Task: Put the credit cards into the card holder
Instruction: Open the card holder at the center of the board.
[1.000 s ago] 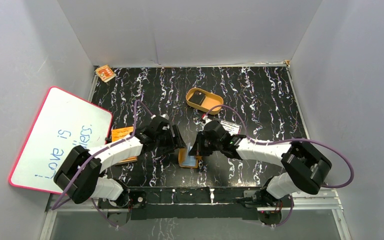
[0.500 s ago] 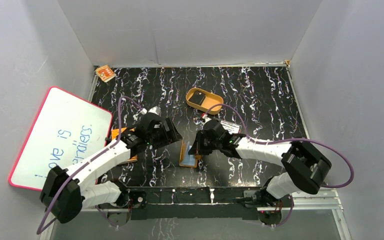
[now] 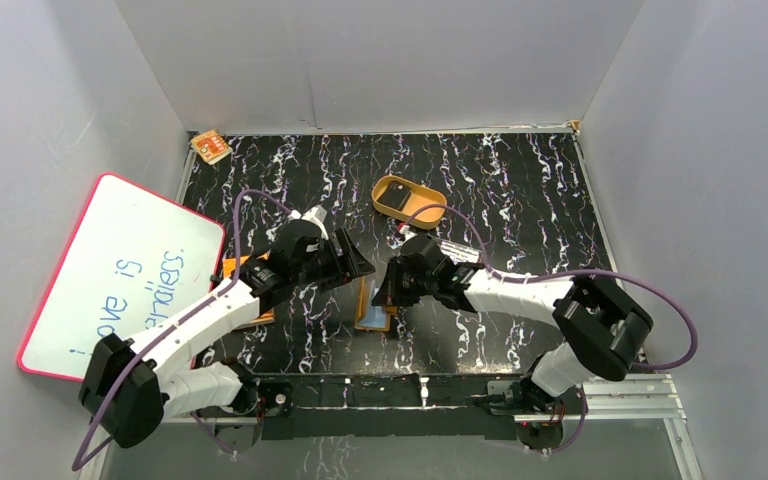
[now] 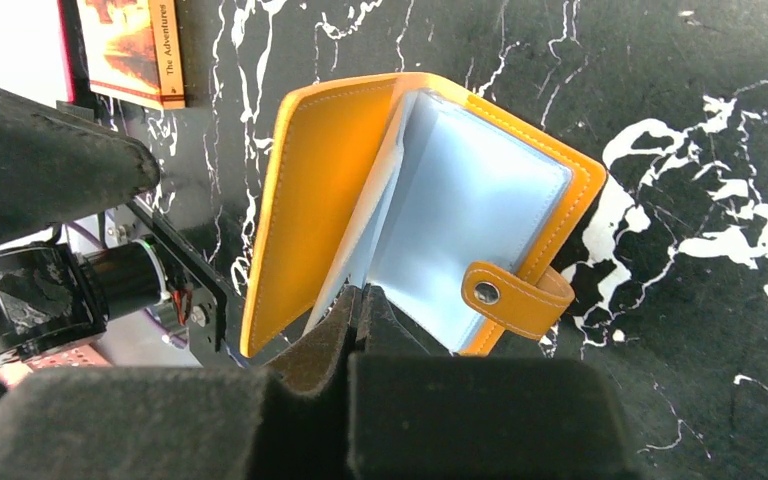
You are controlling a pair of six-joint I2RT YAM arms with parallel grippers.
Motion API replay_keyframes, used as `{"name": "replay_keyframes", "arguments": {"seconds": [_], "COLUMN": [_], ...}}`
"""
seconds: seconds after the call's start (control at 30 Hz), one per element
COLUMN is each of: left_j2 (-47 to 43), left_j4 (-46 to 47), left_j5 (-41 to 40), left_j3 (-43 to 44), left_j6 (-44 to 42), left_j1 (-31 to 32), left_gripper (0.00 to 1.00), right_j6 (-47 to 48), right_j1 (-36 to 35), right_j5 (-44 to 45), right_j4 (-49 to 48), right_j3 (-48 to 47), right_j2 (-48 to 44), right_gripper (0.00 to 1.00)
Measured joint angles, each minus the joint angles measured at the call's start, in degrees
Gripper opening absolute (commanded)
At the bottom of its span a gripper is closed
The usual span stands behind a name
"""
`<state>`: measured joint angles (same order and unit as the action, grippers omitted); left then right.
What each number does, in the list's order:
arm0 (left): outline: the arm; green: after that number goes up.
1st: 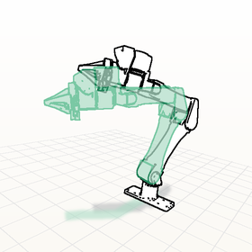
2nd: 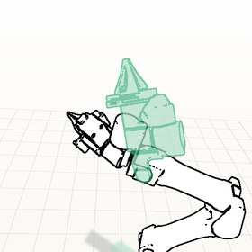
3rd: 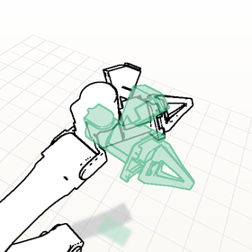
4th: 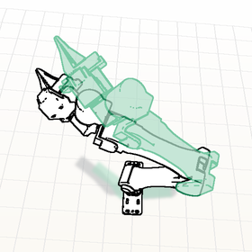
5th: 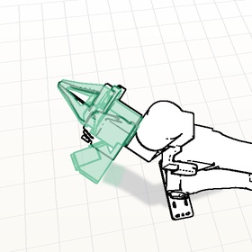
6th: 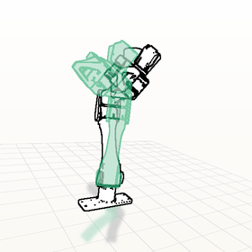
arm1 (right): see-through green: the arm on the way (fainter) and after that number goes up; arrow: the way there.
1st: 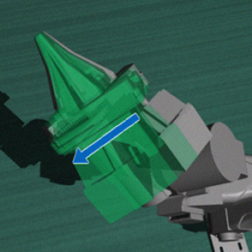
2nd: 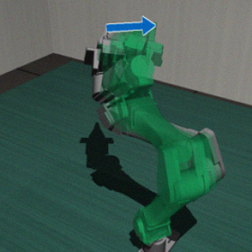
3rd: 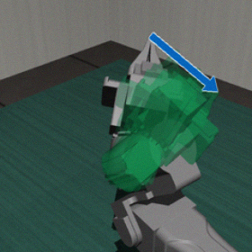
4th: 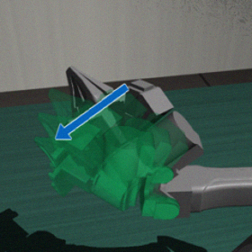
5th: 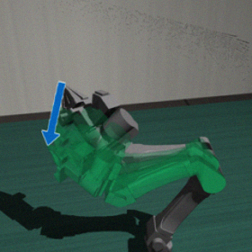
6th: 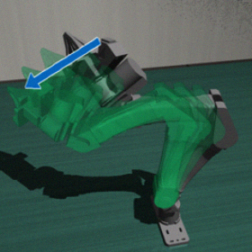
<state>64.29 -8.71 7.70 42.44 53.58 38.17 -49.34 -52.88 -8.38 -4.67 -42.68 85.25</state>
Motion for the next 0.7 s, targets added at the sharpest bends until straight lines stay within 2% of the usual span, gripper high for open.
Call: {"name": "replay_keyframes", "arguments": {"seconds": [0.33,0.57,0.6,0.7], "left_j2": [1.16,3.89,4.04,4.57], "left_j4": [-0.98,-1.36,-1.73,-1.79], "left_j5": [-2.64,-3.93,-4.37,-5.42], "left_j3": [-3.56,-5.09,-5.46,-5.79], "left_j6": [0.39,0.31,0.17,-0.04], "left_j1": [0.00,0.00,0.00,0.00], "left_gripper": [0.65,0.57,0.49,0.34], "right_j6": [-0.02,-0.04,-0.04,-0.02], "right_j1": [-0.09,-0.24,-0.50,-0.79], "right_j5": [-1.18,-2.19,-2.54,-2.93], "right_j4": [-0.74,-1.75,-2.14,-2.80], "right_j3": [-2.58,-2.93,-3.37,-3.54], "right_j2": [3.17,4.02,4.33,4.66], "right_gripper": [0.00,0.00,0.00,0.00]}}
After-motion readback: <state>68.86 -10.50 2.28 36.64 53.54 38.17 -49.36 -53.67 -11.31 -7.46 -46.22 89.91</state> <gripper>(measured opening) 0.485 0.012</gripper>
